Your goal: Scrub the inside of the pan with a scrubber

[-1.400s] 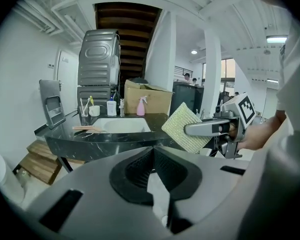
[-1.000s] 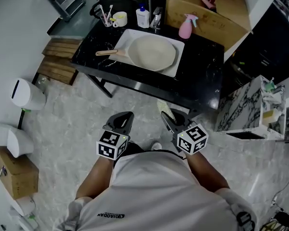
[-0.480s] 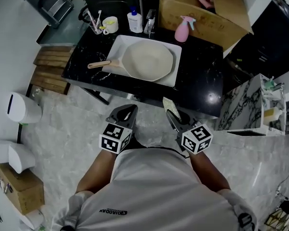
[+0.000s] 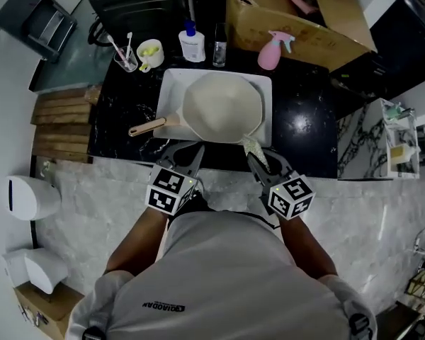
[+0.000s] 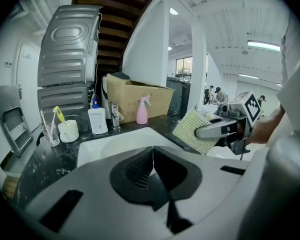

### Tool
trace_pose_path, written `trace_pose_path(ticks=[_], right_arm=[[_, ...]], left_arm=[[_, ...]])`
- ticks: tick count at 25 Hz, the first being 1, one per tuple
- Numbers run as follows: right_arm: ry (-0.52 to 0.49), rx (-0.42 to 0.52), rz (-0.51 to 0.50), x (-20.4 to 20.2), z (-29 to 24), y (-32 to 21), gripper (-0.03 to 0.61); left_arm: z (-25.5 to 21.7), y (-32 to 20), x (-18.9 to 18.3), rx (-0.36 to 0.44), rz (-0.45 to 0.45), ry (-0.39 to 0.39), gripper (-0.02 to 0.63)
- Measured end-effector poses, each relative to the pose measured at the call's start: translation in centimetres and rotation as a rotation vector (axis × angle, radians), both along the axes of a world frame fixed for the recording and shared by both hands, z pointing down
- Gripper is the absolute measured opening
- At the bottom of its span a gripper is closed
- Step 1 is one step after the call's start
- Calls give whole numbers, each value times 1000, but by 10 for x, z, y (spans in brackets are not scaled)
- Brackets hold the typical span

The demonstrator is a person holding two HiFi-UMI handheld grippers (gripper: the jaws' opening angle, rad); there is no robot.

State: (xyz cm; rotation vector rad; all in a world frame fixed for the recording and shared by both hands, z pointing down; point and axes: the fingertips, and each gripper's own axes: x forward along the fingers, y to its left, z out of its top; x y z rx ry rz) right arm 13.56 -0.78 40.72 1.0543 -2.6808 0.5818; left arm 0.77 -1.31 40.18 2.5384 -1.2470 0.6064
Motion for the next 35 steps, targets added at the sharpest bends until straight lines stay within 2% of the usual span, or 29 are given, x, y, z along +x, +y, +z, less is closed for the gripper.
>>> trace_pose_path(ticks=[6,10,17,23,26,30,35], right_arm=[[11,1,109,-44,1,-38,77],[23,1,175,-63,4,-50,77],[55,-13,221,-82,10,-60,77],[103,-14,214,-84,20,-82,77],[134,-15,182,-86,28,-98,77],[183,-20,137,-86,39,-125,77],[238,-20,86,-81,54,-166,77]], left_arm=[[7,-54,-51,-9,86,-26,15],[15,-69,-67,-11,165,-39,15],[32,-86,-80,-50,221,-32,15],[47,-99,-86,-68,221,-66,17],[54,-104,-90,-89,209,-76,17],[68,-105,-88,-142,240,-109,17],[82,-116,-94,-165,236,-146,29]])
